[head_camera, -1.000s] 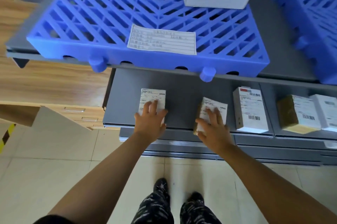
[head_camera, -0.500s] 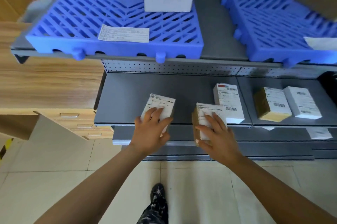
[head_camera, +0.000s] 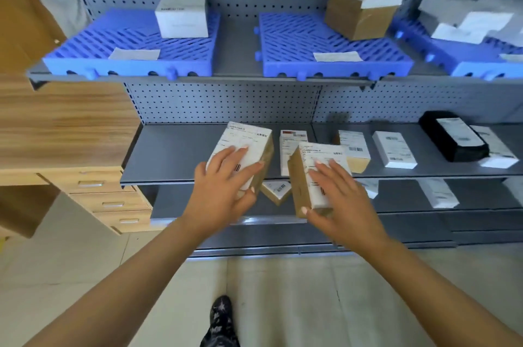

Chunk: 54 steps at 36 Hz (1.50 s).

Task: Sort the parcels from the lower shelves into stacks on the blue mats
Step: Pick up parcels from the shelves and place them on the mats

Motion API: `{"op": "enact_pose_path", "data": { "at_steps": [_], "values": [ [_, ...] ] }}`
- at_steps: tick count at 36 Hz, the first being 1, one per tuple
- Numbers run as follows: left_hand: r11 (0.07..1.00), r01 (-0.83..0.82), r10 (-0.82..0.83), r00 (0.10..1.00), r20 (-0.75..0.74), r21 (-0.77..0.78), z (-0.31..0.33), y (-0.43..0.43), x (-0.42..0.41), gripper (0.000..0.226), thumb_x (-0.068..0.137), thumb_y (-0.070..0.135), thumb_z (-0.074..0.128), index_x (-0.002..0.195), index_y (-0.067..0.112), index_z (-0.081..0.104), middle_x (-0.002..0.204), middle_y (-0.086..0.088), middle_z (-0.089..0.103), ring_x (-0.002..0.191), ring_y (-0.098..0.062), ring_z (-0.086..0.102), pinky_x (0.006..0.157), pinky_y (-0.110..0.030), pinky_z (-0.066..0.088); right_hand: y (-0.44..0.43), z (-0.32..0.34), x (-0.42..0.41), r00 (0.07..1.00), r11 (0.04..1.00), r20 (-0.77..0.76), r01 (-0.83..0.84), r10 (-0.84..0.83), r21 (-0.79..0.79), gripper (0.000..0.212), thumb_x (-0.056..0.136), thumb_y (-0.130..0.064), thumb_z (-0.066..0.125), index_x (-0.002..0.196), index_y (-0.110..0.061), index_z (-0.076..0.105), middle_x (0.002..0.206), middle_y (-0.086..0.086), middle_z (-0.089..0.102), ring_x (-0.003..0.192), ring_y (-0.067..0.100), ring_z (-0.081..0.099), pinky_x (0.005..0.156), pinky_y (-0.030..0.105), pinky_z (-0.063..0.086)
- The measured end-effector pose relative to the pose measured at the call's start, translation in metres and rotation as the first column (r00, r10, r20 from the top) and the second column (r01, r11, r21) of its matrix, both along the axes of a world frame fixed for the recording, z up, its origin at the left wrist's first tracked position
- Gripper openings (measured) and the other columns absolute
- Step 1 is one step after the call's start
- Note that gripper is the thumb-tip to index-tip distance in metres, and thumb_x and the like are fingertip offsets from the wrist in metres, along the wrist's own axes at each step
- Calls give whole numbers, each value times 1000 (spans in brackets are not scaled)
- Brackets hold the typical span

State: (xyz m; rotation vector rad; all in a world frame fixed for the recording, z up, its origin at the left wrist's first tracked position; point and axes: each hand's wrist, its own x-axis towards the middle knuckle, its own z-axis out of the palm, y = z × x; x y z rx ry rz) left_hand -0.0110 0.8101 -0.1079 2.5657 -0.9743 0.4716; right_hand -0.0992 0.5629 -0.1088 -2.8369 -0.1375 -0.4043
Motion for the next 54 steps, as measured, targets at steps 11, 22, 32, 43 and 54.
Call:
{"op": "enact_pose_path", "data": {
  "at_steps": [11, 22, 32, 43, 54],
  "values": [
    [997, 7, 6, 986, 168, -79, 85, -36, -50, 49, 84, 42, 46, 132, 33, 52, 144, -3, 46, 133, -27, 34, 91, -52, 37, -39, 78, -61, 949, 996, 315, -38, 9, 86, 66, 78, -56, 58, 134, -21, 54, 143, 13, 43, 137, 30, 33, 105, 49, 37],
    [993, 5, 27, 964, 265, -120, 148, -64, -19, 49, 86, 45, 43, 134, 34, 48, 145, -3, 44, 133, -29, 36, 93, -52, 37, -57, 142, -42, 883, 998, 468, 7, -32, 54, 74, 76, -59, 54, 132, -9, 52, 141, 11, 46, 135, 23, 30, 111, 39, 26],
    [993, 33, -2, 961, 278, -109, 172, -93, 57, 50, 87, 46, 38, 133, 33, 51, 144, -4, 45, 131, -26, 33, 89, -52, 38, -78, 169, 23, 877, 998, 476, 57, -58, 17, 75, 75, -65, 52, 135, -19, 49, 145, 6, 41, 137, 22, 26, 108, 36, 23],
    [999, 38, -37, 979, 202, -2, 189, -125, 172, 55, 87, 50, 27, 136, 37, 47, 149, -1, 40, 134, -25, 32, 88, -53, 40, -108, 192, 116, 847, 987, 520, 155, -114, -37, 75, 77, -68, 50, 136, -22, 50, 145, 8, 40, 136, 26, 30, 101, 42, 33],
    [987, 3, -20, 994, 105, 161, 193, -161, 236, 76, 74, 59, 0, 144, 46, 28, 155, 8, 23, 141, -16, 15, 100, -46, 31, -129, 199, 184, 811, 980, 565, 200, -155, -18, 69, 77, -62, 55, 131, -19, 56, 134, 15, 46, 127, 32, 40, 90, 45, 48]
  ]
}}
